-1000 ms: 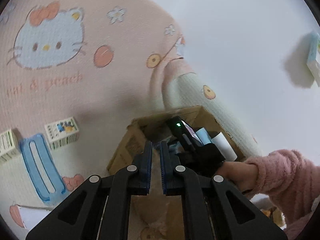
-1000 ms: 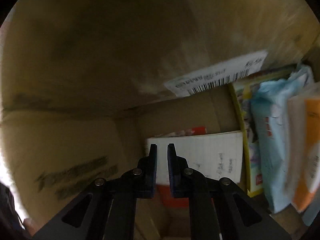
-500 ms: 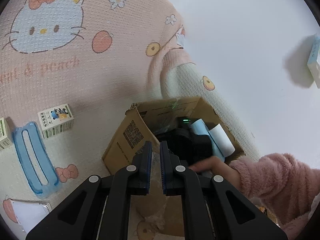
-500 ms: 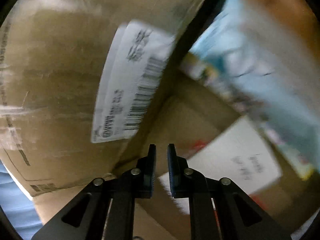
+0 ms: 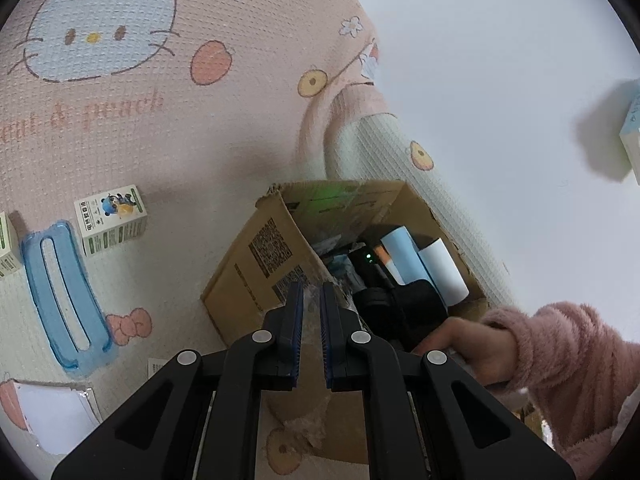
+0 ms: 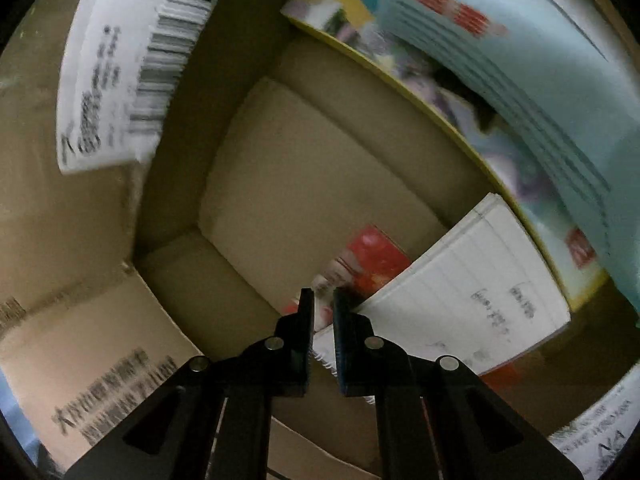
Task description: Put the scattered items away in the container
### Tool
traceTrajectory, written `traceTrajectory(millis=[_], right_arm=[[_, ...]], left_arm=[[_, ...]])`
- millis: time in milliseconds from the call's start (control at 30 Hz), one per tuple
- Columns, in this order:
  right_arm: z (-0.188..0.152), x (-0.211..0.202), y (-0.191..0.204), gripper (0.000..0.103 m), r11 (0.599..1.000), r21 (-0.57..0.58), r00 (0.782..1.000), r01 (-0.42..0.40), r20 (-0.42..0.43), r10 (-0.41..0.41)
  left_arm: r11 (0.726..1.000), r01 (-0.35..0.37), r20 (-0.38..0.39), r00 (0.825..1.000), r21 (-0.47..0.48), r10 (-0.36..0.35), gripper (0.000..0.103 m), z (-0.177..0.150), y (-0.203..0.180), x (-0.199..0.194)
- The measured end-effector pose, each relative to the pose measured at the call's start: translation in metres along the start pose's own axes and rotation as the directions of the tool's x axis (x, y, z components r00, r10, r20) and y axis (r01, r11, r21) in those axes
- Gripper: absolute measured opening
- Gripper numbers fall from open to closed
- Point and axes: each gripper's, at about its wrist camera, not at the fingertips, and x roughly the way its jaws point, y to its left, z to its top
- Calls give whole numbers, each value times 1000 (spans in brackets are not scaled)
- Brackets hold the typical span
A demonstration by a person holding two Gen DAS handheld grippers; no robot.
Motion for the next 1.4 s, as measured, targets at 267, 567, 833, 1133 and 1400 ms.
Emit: traceTrajectory(millis=[267,567,833,1133,1400], right_arm=[[-15,1,-2,6,991,2,985,134,-110,-133],[-49,-65,36,55,977,-146,988,155,48,-149],[-92,-159,58,65,950,-293,963,108,267,-27],[-162,-141,63,69,856,-510,944,85,316,95],[-201,-122,106,70,757,-645,907,104,373,193]], left_arm=[[1000,-6,-19,1000,-13,6,9,-2,2,1],[990,-139,19,990,-39,140,48,-3,0,-17],[985,-170,75,982,-25,172,65,-23,-29,-58],[960,-260,124,954,-101,271,72,-66,-17,-110],[901,-343,143,910,-267,389,72,-103,35,-155]])
